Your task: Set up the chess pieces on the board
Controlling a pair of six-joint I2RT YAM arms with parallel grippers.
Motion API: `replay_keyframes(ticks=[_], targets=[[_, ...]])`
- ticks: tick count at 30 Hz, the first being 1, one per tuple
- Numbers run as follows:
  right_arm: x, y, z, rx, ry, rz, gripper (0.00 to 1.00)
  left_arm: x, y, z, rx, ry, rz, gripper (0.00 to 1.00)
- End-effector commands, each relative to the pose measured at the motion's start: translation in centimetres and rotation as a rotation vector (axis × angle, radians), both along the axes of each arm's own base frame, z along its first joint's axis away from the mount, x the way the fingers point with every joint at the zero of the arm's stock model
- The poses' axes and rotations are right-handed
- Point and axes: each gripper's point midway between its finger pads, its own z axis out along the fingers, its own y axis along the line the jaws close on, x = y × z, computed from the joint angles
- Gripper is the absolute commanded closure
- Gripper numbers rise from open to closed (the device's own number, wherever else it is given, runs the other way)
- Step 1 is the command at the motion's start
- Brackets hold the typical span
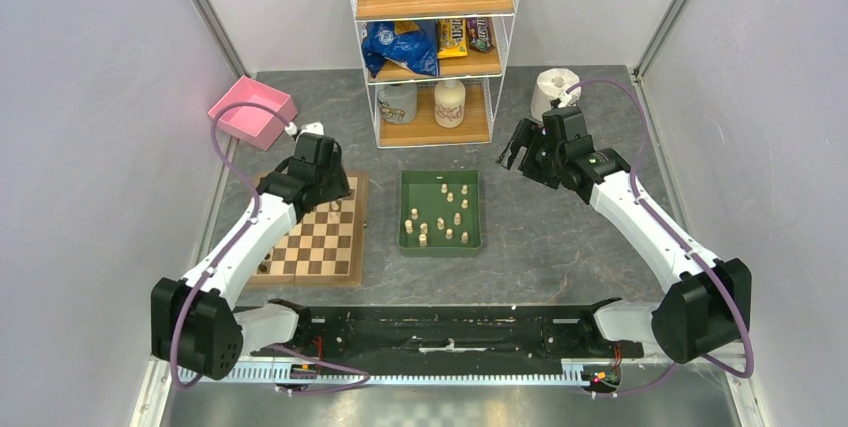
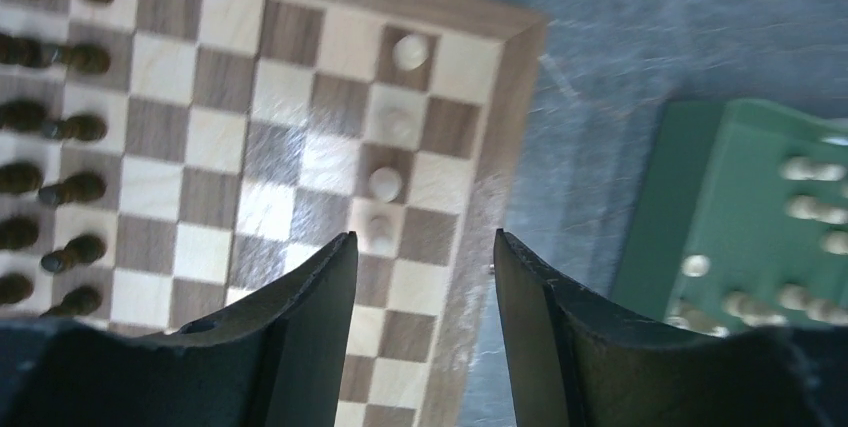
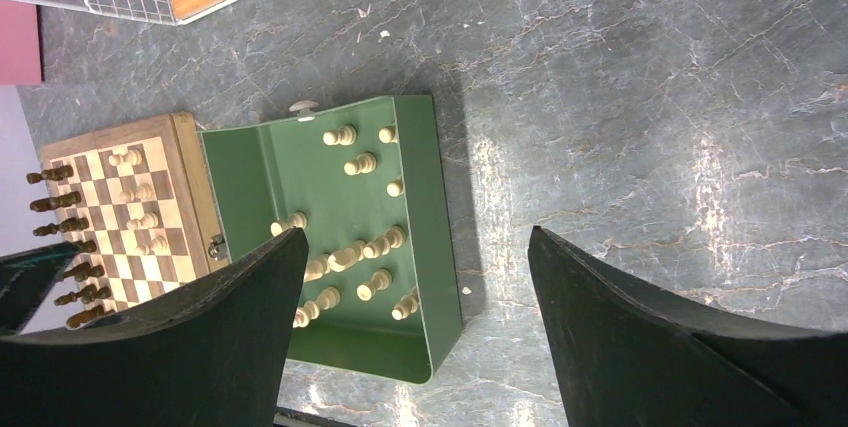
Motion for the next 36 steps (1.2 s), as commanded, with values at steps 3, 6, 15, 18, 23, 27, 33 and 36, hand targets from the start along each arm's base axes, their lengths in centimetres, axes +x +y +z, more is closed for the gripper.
replay_keyframes(ticks=[3, 6, 15, 18, 23, 27, 33, 36], targets=[[1.1, 0.3, 2.1, 0.025, -0.058, -0.010, 0.10, 3.2, -7.5, 4.3, -0.067, -0.135, -0.227, 0.40], [1.1, 0.3, 2.2, 0.025, -0.062, -0.009, 0.10, 3.5, -12.5, 3.6, -0.080, -0.113, -0.317, 0.40], [0.9, -0.2, 2.6, 0.009, -0.076, -0.012, 0.10, 3.3, -24.1, -1.6, -0.130, -0.001, -0.468, 0.47], [0.8, -0.3, 2.4, 0.002, -0.073, -0.014, 0.10, 3.3, -25.8, -2.6, -0.147, 0.009, -0.472, 0.49], [0.7, -0.4, 2.1, -0.005, -0.066, -0.017, 0.10, 3.5, -27.1, -3.7, -0.154, 0.023, -0.463, 0.51], [0.8, -0.4, 1.9, -0.008, -0.061, -0.014, 0.10, 3.9, -27.2, -4.4, -0.149, 0.030, -0.437, 0.52], [1.0, -0.4, 1.8, -0.014, -0.059, -0.014, 0.09, 4.6, -27.1, -5.3, -0.126, 0.027, -0.398, 0.56], [1.0, -0.4, 1.9, -0.014, -0.059, -0.011, 0.09, 5.1, -27.2, -5.3, -0.117, 0.017, -0.382, 0.57]])
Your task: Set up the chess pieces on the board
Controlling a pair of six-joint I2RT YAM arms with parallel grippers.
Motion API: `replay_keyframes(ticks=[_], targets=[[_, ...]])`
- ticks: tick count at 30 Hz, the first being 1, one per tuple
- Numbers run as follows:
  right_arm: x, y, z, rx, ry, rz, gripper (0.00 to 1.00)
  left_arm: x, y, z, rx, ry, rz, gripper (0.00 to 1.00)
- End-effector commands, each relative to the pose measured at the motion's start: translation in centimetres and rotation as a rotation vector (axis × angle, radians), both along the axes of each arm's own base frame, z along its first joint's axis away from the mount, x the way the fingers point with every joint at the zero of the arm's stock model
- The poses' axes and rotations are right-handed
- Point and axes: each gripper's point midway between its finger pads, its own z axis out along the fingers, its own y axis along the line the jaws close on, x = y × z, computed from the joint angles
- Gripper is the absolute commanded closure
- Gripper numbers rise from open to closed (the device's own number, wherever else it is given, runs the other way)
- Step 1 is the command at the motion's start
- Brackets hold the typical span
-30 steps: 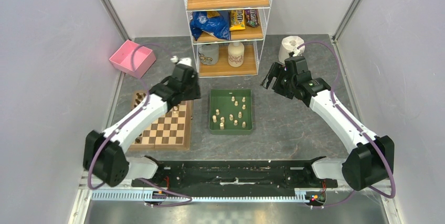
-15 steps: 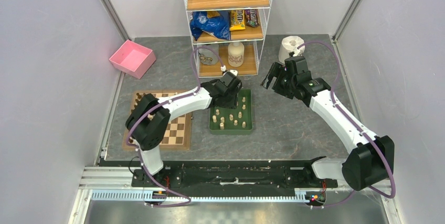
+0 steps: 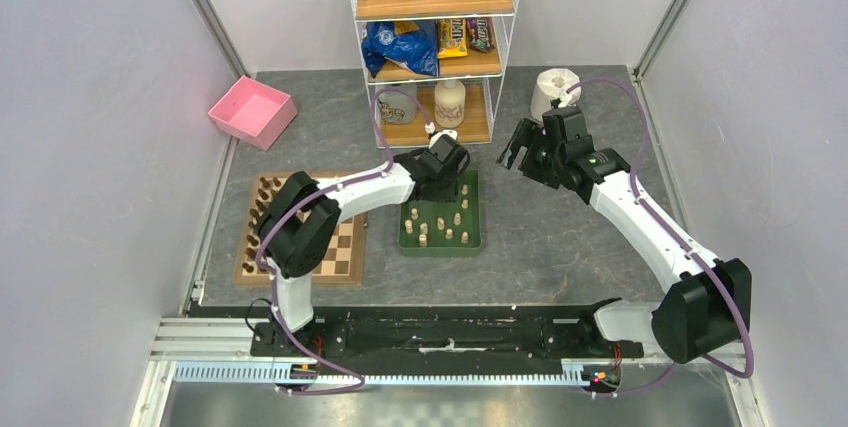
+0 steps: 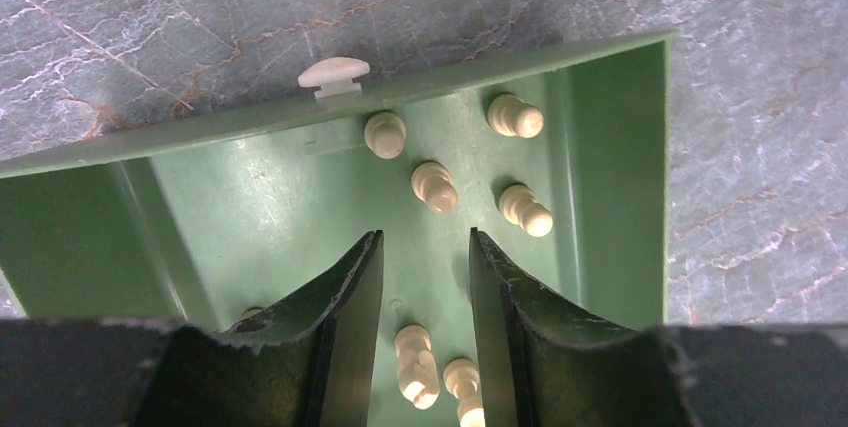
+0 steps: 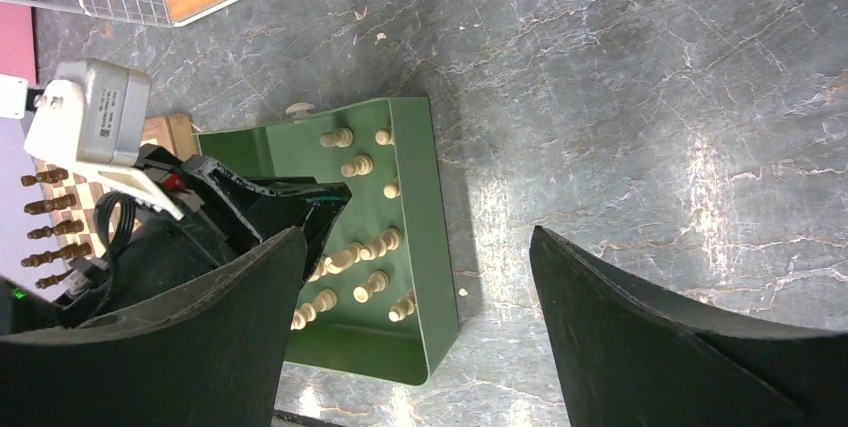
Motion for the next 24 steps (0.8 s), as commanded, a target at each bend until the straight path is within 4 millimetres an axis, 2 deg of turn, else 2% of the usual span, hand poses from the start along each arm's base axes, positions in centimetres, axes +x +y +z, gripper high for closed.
replay_keyframes(ticks=[1, 24], targets=[[1.0, -0.3, 1.9, -0.005, -0.056, -0.010, 0.09, 2.0, -1.2, 1.2, -0.036, -0.060, 0.069, 0.57], [0.9, -0.5, 1.8, -0.007, -0.055, -0.006, 0.09, 2.8, -1.4, -0.4, -0.012, -0.045, 0.109, 0.59]])
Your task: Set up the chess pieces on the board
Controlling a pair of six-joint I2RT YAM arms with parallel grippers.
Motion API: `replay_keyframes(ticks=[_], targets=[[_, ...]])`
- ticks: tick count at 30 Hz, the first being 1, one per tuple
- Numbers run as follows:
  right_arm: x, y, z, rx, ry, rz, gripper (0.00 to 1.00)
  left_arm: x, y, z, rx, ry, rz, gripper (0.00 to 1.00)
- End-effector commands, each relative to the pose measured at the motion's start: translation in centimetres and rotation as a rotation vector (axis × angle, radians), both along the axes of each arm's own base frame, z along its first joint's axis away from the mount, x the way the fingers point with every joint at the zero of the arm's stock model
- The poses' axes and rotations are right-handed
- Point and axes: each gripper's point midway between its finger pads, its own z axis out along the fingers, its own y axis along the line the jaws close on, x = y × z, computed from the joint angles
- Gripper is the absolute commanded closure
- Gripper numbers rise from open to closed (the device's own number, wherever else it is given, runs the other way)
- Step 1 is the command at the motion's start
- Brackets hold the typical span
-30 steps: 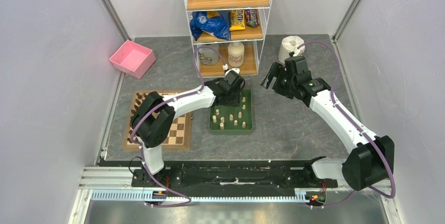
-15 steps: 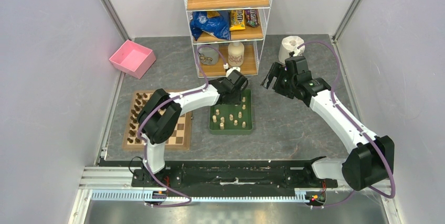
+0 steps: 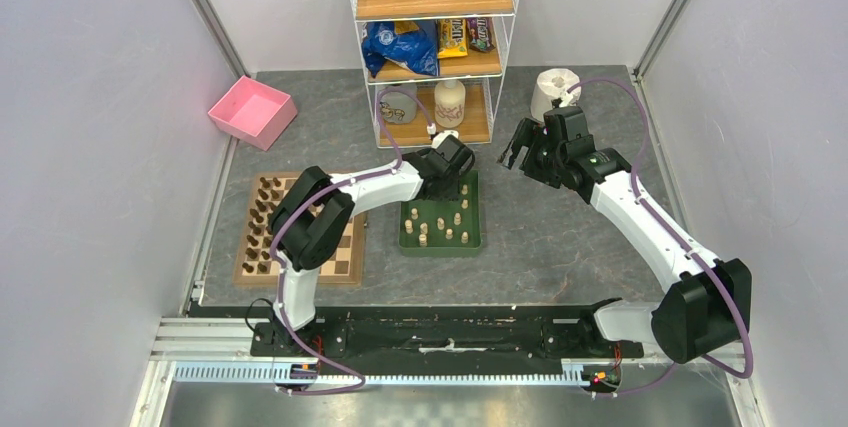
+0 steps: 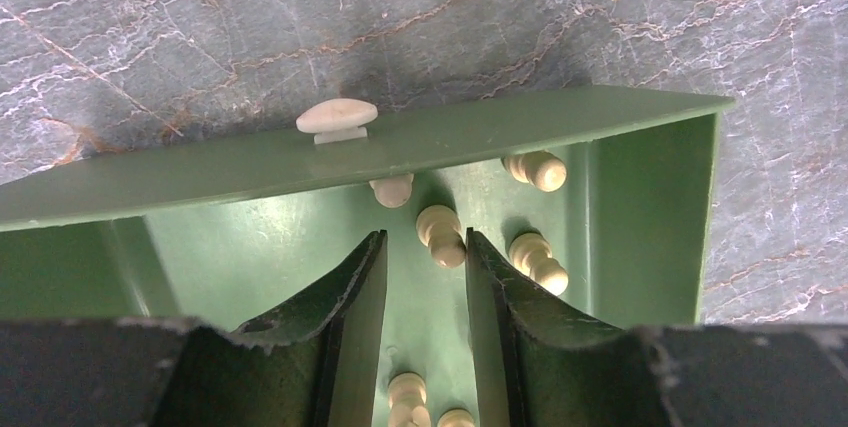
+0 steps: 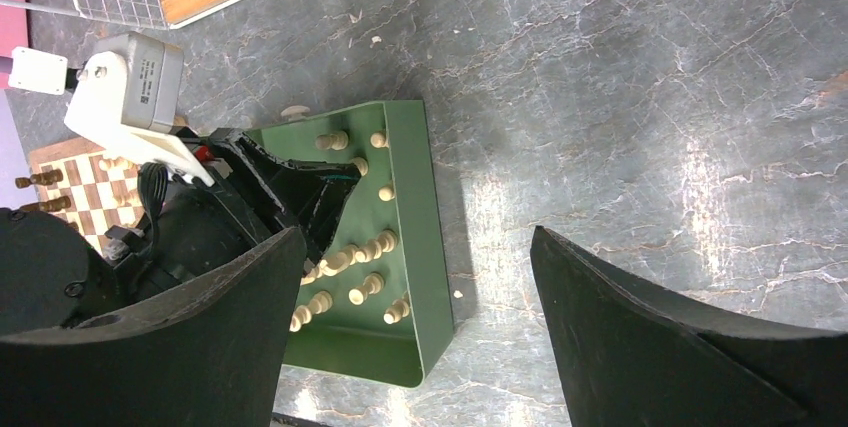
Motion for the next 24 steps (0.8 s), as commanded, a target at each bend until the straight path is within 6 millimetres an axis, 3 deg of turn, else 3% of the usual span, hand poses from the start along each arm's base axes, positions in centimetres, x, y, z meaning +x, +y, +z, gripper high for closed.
replay_keyframes(ticks=[1, 15, 24], targets=[[0.77, -0.30, 1.77, -0.001, -0.052, -0.005, 0.09, 1.58, -1.07, 1.49, -0.038, -0.054, 0.050, 0.59], [0.68, -0.36, 1.71, -0.002, -0.047, -0.002, 0.08, 1.64, -1.09, 1.28, -0.036, -0.053, 0.053, 0.61], [0.69, -0.36, 1.68, 0.000, -0.046, -0.002, 0.09, 1.26, -0.74, 1.03, -0.023, -0.043, 0.046, 0.77]])
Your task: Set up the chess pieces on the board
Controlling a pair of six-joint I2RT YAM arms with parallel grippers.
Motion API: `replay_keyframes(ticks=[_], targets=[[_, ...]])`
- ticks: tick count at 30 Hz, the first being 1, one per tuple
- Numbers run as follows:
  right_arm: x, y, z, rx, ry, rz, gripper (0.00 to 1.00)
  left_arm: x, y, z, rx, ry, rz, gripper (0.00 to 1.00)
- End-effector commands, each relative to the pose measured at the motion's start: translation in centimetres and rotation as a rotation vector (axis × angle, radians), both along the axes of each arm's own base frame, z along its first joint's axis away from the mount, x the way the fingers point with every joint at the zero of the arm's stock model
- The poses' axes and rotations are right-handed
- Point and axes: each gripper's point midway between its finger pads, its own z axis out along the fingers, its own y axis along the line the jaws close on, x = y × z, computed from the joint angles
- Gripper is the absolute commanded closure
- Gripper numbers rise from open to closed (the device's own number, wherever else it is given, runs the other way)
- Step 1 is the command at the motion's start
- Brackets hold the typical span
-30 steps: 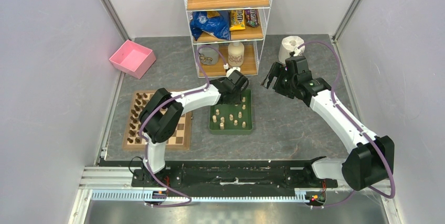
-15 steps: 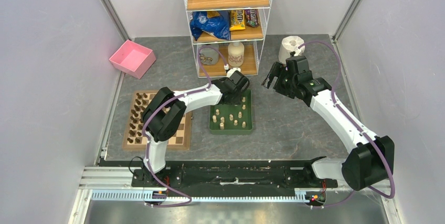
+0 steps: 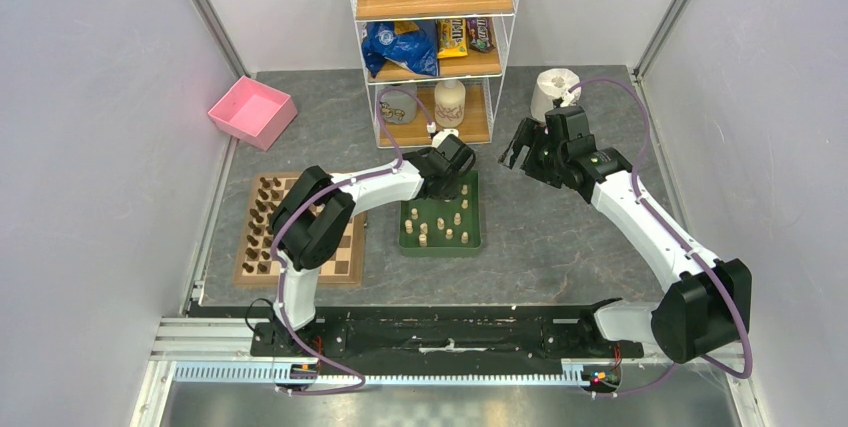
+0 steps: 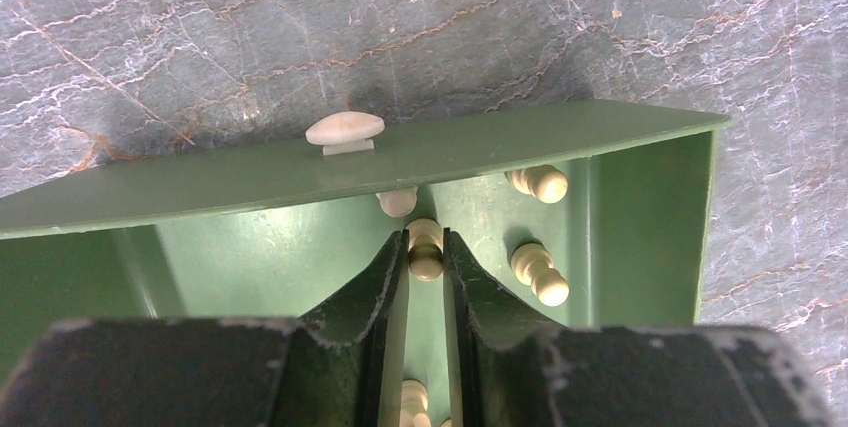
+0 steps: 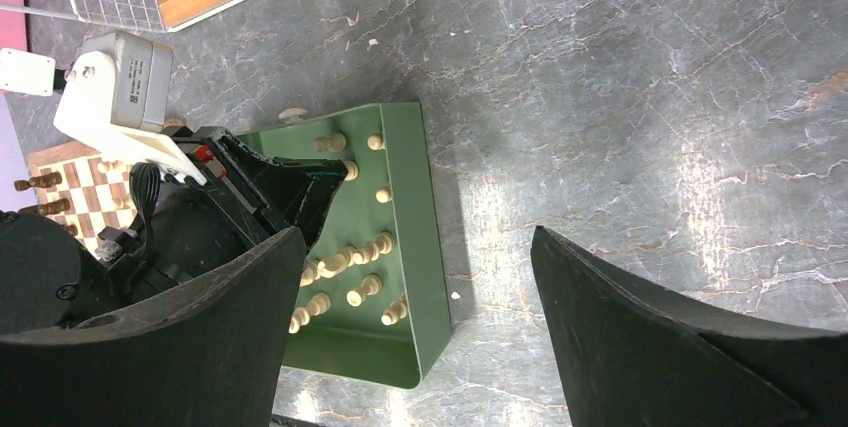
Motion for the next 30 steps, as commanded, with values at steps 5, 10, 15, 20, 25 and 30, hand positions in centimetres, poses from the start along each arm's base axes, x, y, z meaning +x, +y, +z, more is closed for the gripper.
replay_keyframes(ticks=[5, 10, 15, 20, 25, 30], targets=[[0.6, -0.1, 1.8, 0.006, -0.046, -0.003, 0.08, 0.2, -0.1, 1.2, -0.021, -0.024, 0.026, 0.87], [0.6, -0.1, 1.9, 0.009, -0.047, -0.004, 0.08, -1.0, 0.9, 1.2, -0.011, -0.011, 0.012, 0.92], [0.5, 0.0, 1.8, 0.013, -0.041, -0.004, 0.08, -1.5, 1.8, 2.1, -0.001, -0.023, 0.007, 0.95], [0.5, 0.0, 1.7, 0.016, -0.039, -0.005, 0.08, -1.0, 2.5, 4.8, -0.006, -0.094, 0.010, 0.98], [0.4, 0.0, 1.7, 0.021, -0.039, -0.008, 0.08, -0.4, 4.1, 8.9, -0.018, -0.185, 0.036, 0.98], [0.5, 0.0, 1.6, 0.022, -0.036, -0.011, 0.08, -0.9, 8.3, 10.9, -0.044, -0.207, 0.125, 0.98]])
